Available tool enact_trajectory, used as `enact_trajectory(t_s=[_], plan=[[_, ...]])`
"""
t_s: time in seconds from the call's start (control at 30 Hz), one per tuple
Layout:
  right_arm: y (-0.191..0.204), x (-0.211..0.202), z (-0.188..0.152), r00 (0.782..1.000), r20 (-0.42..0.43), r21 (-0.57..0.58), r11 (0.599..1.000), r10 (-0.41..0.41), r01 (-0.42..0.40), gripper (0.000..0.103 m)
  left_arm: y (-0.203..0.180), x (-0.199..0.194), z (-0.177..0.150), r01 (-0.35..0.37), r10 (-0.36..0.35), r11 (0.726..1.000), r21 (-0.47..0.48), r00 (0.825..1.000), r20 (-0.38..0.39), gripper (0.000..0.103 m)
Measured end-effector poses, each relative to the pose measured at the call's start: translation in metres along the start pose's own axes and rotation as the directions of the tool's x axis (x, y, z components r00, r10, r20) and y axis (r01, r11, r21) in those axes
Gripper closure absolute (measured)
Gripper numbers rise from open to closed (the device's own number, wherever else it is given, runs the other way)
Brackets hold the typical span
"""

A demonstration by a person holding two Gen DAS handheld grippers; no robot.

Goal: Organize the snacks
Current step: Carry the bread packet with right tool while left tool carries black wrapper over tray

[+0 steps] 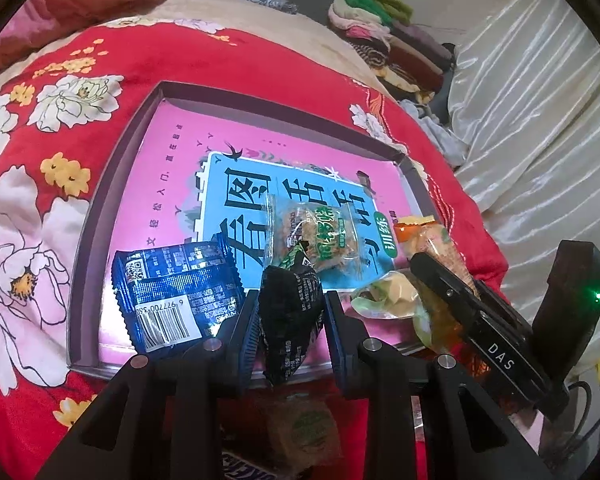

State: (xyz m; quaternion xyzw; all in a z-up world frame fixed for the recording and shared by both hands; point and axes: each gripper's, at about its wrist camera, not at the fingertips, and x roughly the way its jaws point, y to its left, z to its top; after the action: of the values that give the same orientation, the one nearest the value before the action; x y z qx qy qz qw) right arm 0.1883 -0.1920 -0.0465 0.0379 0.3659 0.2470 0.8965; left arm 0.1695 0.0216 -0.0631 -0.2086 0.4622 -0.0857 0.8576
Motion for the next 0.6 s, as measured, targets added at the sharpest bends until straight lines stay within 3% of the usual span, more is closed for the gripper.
enact_trajectory(t_s=[0.6], plan=[[0.0048,-0.0034,0.0022,1.000,0.005,-0.015,1.000,0.024,-0.024,0.066,0.0006,-0.0077,0.0012,-0.052,0.052,0.998,0.019,0.999,0.006,0.071]])
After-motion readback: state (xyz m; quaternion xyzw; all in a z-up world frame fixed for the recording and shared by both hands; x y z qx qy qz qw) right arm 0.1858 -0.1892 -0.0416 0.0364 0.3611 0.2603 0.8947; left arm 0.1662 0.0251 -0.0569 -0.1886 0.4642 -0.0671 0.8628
